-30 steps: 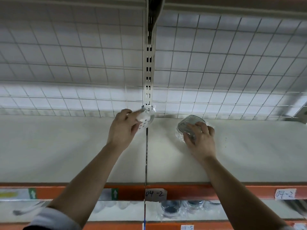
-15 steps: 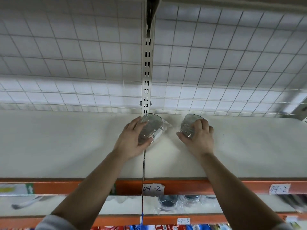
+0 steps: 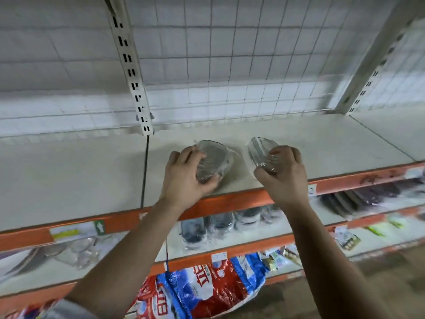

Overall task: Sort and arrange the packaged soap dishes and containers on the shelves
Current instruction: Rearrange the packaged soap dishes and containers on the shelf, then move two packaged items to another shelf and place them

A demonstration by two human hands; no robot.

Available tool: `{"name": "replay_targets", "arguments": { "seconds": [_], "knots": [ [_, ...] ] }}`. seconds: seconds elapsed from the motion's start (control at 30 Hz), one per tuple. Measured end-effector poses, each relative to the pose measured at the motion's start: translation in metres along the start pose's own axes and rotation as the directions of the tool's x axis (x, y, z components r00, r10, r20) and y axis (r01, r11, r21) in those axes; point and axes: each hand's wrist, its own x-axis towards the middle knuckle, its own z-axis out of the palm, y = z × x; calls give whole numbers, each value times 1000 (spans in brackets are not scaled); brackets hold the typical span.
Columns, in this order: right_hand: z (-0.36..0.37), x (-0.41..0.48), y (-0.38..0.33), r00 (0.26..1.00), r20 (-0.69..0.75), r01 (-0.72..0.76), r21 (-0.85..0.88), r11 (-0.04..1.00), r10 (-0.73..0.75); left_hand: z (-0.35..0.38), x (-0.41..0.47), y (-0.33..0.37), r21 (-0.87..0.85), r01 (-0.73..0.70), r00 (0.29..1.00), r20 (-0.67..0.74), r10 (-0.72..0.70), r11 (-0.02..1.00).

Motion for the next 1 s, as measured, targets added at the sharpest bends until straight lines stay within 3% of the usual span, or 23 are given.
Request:
{"name": "replay_targets", "arguments": {
  "seconds": [0.17,0.37,0.7,1.0],
  "knots": [
    [-104,-37,73,987,-159,-25,-78,997,13,46,-7,113,-69,-217,975,-63,213,974],
    [-220,-74,179,967,-239,-120,-112,986,90,119,-15,254,-154,-319,947,-16,320,935],
    [-361,-90,311,922,-313,-290,-170,942,227,232,-17,422,-270,-394,900,79,428,879],
    [-429,-20,433,905,-346,-335,-217,917,248,348,41,522,-284,-411,878,135,460,867]
  ]
}}
